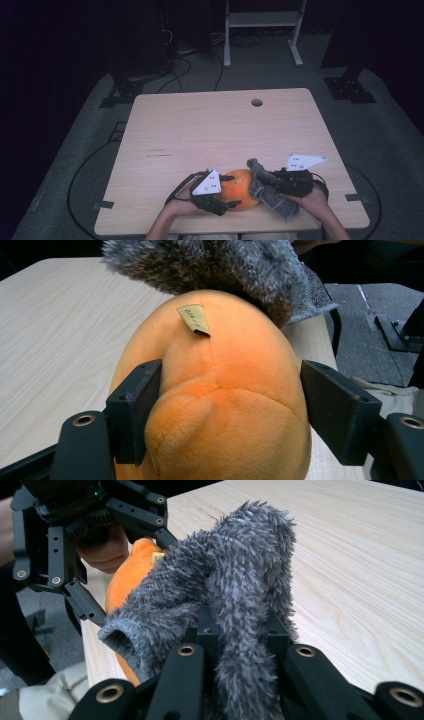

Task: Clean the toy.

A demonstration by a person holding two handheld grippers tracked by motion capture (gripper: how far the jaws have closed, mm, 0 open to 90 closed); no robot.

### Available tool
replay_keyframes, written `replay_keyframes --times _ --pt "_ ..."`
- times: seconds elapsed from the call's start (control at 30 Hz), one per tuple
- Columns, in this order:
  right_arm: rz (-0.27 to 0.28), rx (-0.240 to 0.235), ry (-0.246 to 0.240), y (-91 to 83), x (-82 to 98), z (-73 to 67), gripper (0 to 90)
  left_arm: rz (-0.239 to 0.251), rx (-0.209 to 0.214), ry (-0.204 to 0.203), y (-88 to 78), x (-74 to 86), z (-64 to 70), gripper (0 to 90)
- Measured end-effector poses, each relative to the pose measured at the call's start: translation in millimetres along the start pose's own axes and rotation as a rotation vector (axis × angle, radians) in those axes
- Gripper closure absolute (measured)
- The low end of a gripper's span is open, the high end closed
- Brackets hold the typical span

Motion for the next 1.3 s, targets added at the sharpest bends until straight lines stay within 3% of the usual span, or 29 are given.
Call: replay_keyframes --times 0.13,0.27,0.33,0.47,0.57,0.67,0.73,0.93,1.3 --pt "0.003 0.000 0.037 4.9 7.0 6.2 76.4 -0.009 0.000 -0.002 -2.5 1.8 -2.7 27.4" --pt "-0.050 0.042 0.087 7.4 24.1 19.7 76.4 -0.051 -0.008 -0.014 -9.4 7.5 -8.9 28.3" --pt "-0.047 0.051 0.098 5.8 24.4 21.1 76.4 -0.060 -0.013 -0.033 -12.1 9.4 -11.5 28.4" --pt "-0.007 0.025 0.069 7.7 11.2 14.7 76.3 -0.066 -0.001 -0.035 -14.5 12.1 -13.1 28.4" --pt "-0.014 0.002 0.092 15.5 16.5 17.4 76.3 -0.074 0.003 -0.040 -17.0 14.9 -15.1 28.5" --pt "-0.092 0.036 0.094 18.8 28.2 25.1 76.3 -0.072 0.011 -0.050 -19.2 16.8 -17.4 28.5" --pt "-0.116 0.042 0.101 17.6 33.8 27.9 76.3 -0.067 0.009 -0.056 -19.7 17.3 -17.7 28.4" --pt "-0.031 0.042 0.074 4.2 13.3 23.9 76.3 -0.070 -0.003 -0.039 -17.6 15.7 -15.4 28.0" --pt "0.009 0.030 0.053 -2.8 0.1 18.9 76.3 -0.065 -0.005 -0.036 -14.8 14.4 -15.9 27.4"
Point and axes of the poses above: each handheld gripper's, and its own axes: y roughly forward along the jaws, x roughly out of its underside, z roughly to its right, the point moved 7 cm from there along y, roughly forward along the jaws, and after that the axes turned 4 degrees about -z, right-handed, at the moved point
